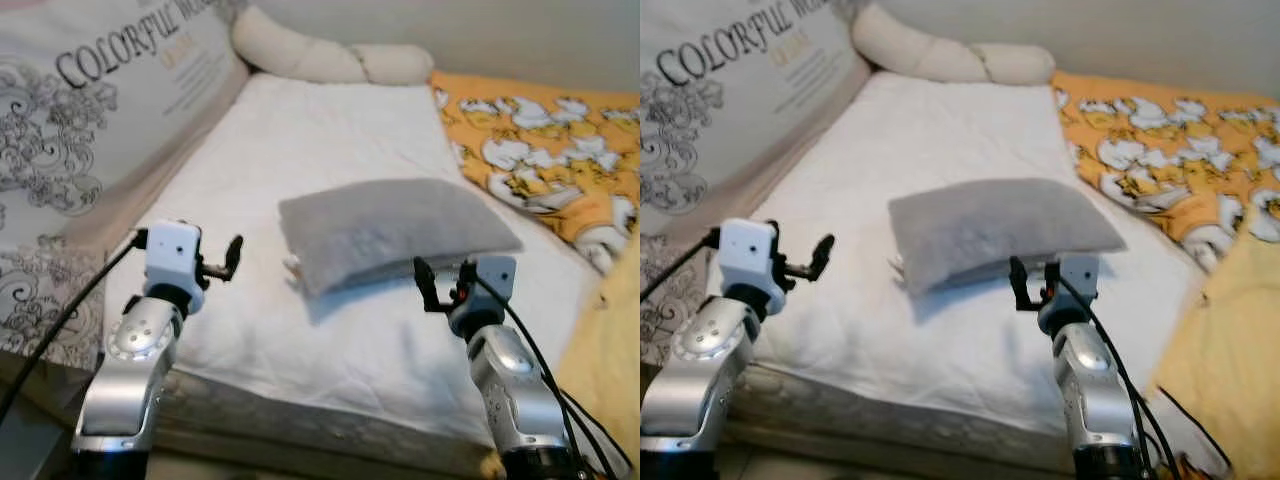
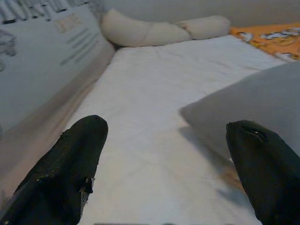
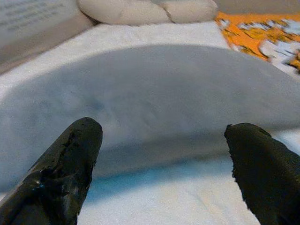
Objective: Clean up the room
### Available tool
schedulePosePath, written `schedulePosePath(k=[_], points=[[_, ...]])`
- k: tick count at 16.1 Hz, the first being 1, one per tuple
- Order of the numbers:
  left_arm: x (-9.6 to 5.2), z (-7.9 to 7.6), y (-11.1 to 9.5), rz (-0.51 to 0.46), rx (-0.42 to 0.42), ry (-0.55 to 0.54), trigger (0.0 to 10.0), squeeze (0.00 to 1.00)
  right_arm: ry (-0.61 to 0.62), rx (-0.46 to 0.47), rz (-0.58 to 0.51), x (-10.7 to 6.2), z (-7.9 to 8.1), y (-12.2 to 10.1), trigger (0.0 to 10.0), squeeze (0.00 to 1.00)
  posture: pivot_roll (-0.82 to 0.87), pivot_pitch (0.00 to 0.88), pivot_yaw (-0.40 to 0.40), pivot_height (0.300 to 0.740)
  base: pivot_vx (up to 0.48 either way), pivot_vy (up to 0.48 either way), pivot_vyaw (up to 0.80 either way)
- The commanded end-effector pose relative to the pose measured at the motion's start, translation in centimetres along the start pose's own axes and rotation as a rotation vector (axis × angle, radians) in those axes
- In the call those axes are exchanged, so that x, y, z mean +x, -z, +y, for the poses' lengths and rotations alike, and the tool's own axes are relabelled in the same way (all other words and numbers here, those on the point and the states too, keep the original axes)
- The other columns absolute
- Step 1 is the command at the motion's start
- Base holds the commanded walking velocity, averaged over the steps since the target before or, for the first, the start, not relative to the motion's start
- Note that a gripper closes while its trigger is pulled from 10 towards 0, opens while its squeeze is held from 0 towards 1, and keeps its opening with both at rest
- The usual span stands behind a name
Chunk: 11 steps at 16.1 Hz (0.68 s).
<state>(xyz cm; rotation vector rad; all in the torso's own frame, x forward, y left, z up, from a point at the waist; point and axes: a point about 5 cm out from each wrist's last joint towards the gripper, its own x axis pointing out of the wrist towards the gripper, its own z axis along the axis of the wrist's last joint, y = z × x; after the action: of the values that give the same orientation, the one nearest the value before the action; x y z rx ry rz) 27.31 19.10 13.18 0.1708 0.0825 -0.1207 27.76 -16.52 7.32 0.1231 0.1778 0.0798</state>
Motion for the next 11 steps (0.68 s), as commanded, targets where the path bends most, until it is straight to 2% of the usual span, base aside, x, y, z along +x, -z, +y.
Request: schedulePosePath(k=[1,9,11], points=[[0.00,0.47,-0.14,0.001,0.005,-0.008,10.0,0.00,-0.024,-0.003,-0.022,0.34,0.88,-0.55,10.0,0.00,0.00,0.000,-0.031,0.740,0.330,0.000,0.00],[0.00,0.38,-0.14,0.002,0.011,0.006,10.0,0.00,-0.019,0.003,-0.021,0.38,0.91,-0.46,10.0,0.00,0.00,0.000,-0.034,0.740,0.320,0.000,0.00],[0.00,0.23,-0.06,0.003,0.011,0.011,10.0,0.00,-0.018,0.006,-0.018,0.36,0.89,-0.35,10.0,0.00,0.00,0.000,-0.034,0.740,0.000,0.000,0.00]])
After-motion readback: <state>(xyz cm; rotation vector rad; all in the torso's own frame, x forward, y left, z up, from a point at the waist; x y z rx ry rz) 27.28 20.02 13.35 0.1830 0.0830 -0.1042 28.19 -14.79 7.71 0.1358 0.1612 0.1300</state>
